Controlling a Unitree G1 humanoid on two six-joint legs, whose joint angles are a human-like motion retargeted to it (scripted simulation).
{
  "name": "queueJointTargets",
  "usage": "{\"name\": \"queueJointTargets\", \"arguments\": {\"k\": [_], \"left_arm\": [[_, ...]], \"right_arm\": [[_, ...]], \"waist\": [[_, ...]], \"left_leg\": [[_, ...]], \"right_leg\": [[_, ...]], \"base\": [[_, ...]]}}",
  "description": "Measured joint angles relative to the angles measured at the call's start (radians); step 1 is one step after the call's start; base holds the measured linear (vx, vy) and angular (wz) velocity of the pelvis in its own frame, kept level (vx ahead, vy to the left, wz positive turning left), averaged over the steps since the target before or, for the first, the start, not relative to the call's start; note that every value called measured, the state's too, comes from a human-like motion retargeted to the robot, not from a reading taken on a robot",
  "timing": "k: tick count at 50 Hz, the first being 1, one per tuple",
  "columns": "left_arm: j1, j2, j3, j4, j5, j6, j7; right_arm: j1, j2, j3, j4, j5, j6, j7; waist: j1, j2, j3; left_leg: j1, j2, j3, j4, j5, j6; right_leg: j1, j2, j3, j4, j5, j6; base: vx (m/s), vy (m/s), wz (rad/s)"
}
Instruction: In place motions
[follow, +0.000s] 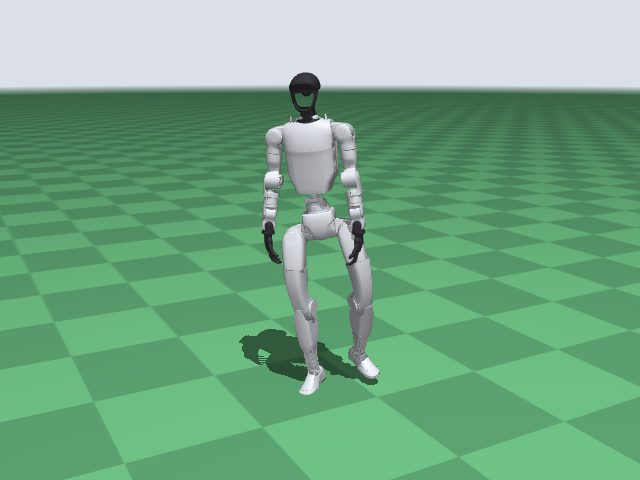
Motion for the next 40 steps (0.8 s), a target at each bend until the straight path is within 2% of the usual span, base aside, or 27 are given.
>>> {"name": "queueJointTargets", "arguments": {"k": [3,10,12,14,18,22,28,40], "left_arm": [[-0.010,0.001,-0.011,0.016,0.003,0.006,-0.003],[-0.006,-0.011,0.002,0.036,-0.012,0.005,0.004],[0.009,-0.014,0.004,0.043,-0.011,0.003,0.005],[0.021,-0.013,0.011,0.056,-0.007,0.003,0.004],[0.039,-0.006,0.039,0.088,0.008,0.007,0.010],[0.043,0.004,0.049,0.119,0.014,0.014,0.022],[0.048,0.007,0.058,0.129,0.001,0.019,0.024],[0.027,0.007,0.044,0.108,0.006,0.020,0.014]], "right_arm": [[0.003,0.002,-0.007,0.004,0.014,-0.002,-0.007],[0.018,0.002,-0.009,0.068,0.013,0.005,-0.004],[0.033,0.002,-0.001,0.086,0.007,0.009,-0.001],[0.038,0.003,0.005,0.106,-0.003,0.016,0.001],[0.042,0.018,0.015,0.134,-0.002,0.024,-0.006],[0.054,0.035,0.006,0.133,0.016,0.018,0.003],[0.062,0.038,0.013,0.133,-0.002,0.017,0.004],[0.009,0.043,0.033,0.037,0.016,-0.003,0.010]], "waist": [[0.016,0.014,0.017],[0.057,0.071,0.035],[0.079,0.078,0.036],[0.078,0.083,0.030],[0.041,0.101,0.015],[0.038,0.115,-0.001],[0.066,0.124,-0.054],[0.072,0.120,-0.054]], "left_leg": [[-0.053,-0.027,-0.078,-0.052,-0.003,-0.014],[-0.149,-0.144,-0.420,-0.200,0.058,-0.090],[-0.131,-0.159,-0.425,-0.250,0.136,-0.052],[-0.104,-0.155,-0.406,-0.262,0.109,-0.053],[-0.058,-0.137,-0.374,-0.324,0.131,-0.069],[-0.008,-0.145,-0.356,-0.401,0.146,-0.049],[-0.003,-0.151,-0.332,-0.434,0.141,-0.039],[0.008,-0.161,-0.317,-0.429,0.131,-0.025]], "right_leg": [[0.003,0.020,0.028,-0.001,0.005,0.001],[0.013,0.081,0.078,-0.007,0.010,0.003],[0.026,0.093,0.098,-0.009,0.010,0.002],[0.031,0.097,0.111,-0.006,0.007,-0.002],[0.036,0.114,0.128,0.006,-0.003,-0.019],[0.038,0.131,0.144,0.014,-0.013,-0.034],[0.018,0.135,0.173,0.012,-0.015,-0.019],[0.018,0.122,0.183,0.015,-0.017,-0.011]], "base": [[-0.01,-0.04,-0.75],[0.08,0.01,-0.78],[0.23,0.07,-1.00],[0.24,0.09,-0.76],[0.19,0.07,-0.37],[0.19,0.04,-0.30],[0.19,0.03,-0.27],[0.08,0.02,-0.11]]}}
